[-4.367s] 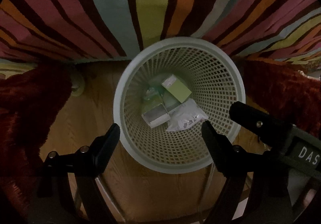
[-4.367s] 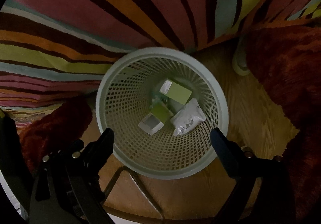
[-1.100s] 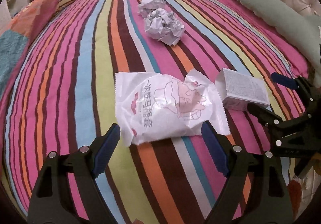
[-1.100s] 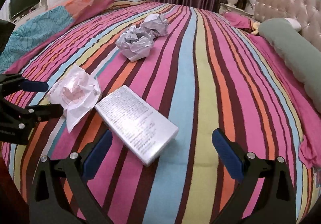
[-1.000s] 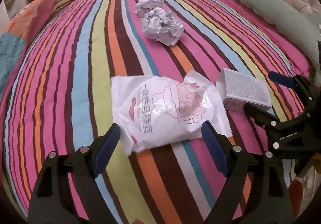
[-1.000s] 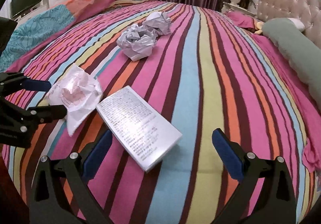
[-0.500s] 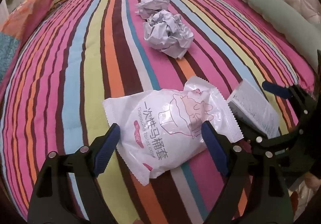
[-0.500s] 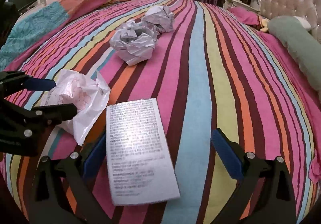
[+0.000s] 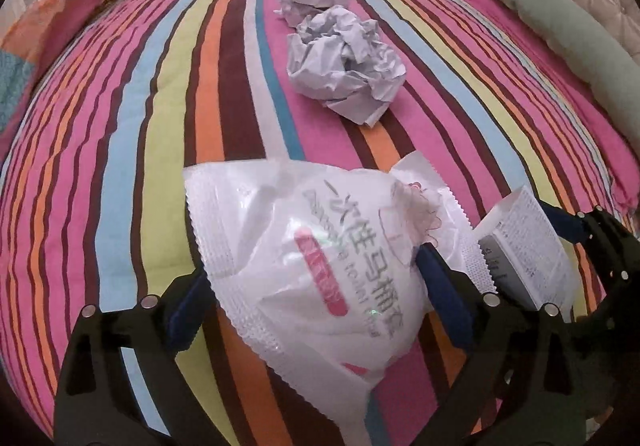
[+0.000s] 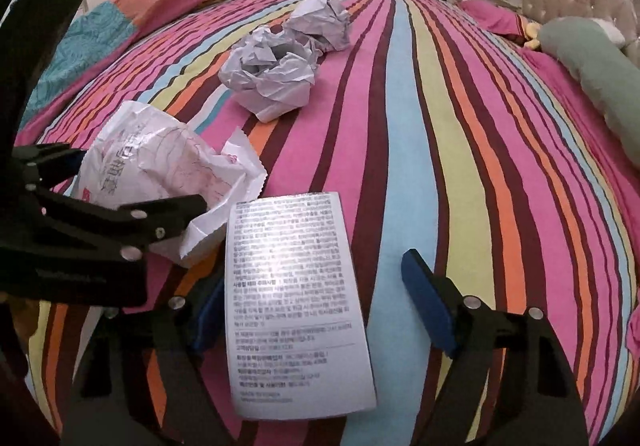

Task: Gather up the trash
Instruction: 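Grasp the white toilet-seat-cover packet with the left tool while the right grasps the white leaflet, then carry the white packet in the left tool while the right carries the leaflet to the wastebasket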

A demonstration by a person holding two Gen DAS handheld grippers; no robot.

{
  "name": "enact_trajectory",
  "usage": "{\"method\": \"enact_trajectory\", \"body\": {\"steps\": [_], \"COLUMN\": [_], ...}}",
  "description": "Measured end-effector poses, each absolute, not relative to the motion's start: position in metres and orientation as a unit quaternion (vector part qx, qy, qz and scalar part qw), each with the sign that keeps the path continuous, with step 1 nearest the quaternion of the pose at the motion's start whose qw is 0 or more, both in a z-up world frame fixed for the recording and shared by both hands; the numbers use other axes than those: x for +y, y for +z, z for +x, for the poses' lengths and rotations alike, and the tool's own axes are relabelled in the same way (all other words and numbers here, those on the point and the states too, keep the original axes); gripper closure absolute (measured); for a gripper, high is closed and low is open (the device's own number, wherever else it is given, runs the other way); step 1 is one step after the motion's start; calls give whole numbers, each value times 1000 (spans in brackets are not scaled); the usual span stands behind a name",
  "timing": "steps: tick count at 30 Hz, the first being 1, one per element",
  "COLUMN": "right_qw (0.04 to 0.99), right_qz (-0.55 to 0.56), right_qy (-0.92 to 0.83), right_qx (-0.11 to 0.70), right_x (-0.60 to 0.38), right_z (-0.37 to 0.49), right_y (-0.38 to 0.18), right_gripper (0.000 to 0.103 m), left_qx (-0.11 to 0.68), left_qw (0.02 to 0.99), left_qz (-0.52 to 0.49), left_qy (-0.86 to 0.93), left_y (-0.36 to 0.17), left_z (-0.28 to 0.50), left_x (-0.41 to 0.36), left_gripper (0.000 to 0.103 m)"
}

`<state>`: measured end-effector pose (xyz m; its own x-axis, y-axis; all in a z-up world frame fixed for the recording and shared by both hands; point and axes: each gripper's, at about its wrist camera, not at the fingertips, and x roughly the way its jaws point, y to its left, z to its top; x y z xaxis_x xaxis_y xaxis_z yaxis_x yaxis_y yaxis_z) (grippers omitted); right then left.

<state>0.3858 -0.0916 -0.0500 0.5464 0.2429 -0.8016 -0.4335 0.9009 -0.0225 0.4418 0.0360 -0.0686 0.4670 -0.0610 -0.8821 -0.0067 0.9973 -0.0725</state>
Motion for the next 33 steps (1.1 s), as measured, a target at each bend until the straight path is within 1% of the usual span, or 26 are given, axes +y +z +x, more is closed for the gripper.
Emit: {"method": "enact_trajectory", "body": {"steps": [1, 2, 3, 8, 15, 21, 33], "right_qw": [873, 874, 874, 879, 888, 893, 898], "right_qz": [-109, -110, -108, -89, -48, -33, -10], "right_qy": [193, 192, 192, 180, 155, 153, 158], "right_qx": [434, 433, 432, 434, 431, 422, 411], "right_x": [-91, -90, -89, -94, -110, -109, -107], "right_z": [385, 384, 383, 376, 361, 334, 273], "right_y": [-49, -48, -46, -38, -22, -4, 19], "right_gripper": [33, 42, 58, 58, 58, 58, 58], "left_qx": [510, 502, 498, 497, 481, 454, 439], "left_qw": [859, 864, 866, 866, 875, 890, 898], "left_qz": [-31, -33, -35, -49, -48, -36, -34], "left_qy": [-18, -23, -23, -15, -14, -5, 9], "left_y": [-68, -65, -62, -57, -37, -10, 19], "left_z": [441, 439, 438, 433, 407, 368, 297], "left_x": [35, 33, 33, 33, 40, 47, 60], "left_gripper": [29, 50, 54, 57, 58, 58, 58]}}
